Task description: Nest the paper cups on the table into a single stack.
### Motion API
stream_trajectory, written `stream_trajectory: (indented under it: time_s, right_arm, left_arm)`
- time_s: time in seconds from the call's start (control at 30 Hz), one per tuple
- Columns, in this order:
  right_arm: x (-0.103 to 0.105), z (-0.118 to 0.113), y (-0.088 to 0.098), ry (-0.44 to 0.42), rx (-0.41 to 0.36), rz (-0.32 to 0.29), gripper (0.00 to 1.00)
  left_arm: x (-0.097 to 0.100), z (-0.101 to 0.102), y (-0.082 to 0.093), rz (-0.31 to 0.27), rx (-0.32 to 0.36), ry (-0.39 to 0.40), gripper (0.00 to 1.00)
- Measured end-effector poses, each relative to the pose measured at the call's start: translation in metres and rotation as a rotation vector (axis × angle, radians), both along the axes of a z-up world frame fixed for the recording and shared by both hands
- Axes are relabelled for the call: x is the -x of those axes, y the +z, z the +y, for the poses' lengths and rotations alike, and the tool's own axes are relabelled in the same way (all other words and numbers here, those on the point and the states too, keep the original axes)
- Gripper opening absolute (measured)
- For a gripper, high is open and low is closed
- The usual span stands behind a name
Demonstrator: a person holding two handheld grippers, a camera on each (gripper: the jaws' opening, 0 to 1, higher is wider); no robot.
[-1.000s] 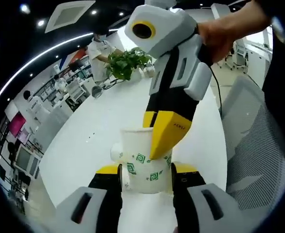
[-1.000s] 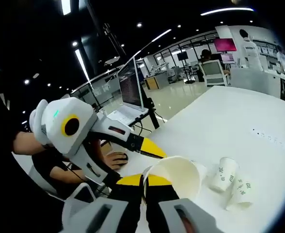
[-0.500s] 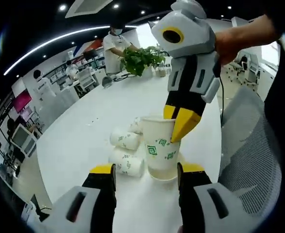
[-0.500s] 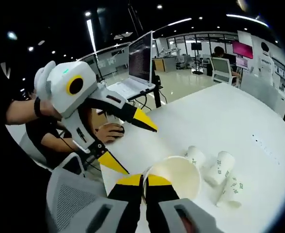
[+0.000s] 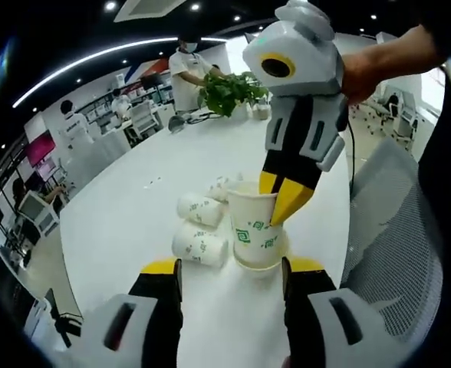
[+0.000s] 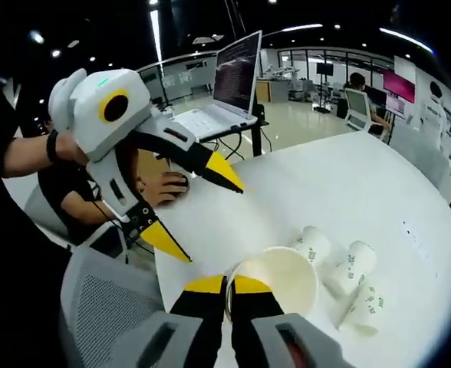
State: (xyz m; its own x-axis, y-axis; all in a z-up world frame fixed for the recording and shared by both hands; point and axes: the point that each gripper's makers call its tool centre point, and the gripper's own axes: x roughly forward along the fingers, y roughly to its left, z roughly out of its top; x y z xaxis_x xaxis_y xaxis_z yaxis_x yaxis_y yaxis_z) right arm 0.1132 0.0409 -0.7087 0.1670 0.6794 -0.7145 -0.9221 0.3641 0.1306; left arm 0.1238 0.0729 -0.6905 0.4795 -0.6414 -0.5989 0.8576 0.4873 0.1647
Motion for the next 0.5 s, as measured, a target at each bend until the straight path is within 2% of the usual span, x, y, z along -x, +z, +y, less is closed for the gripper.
stream_trajectory:
  time_s: [0.17, 0.33, 0.5]
  right_arm:
    - [0.000, 0.001, -0.006, 0.019, 0.025, -0.010, 0.00]
    - [0.002, 0.003, -0.015, 0.054, 0.084, -0.028, 0.00]
    - [0.006, 0.008, -0.022, 0.062, 0.092, -0.022, 0.00]
  left_arm:
    - [0.000, 0.004, -0.001, 0.006, 0.007, 0.013, 0.51]
    - [0.001, 0.009, -0.005, 0.011, 0.005, 0.018, 0.51]
    - [0.001, 0.011, -0.008, 0.016, 0.008, 0.025, 0.51]
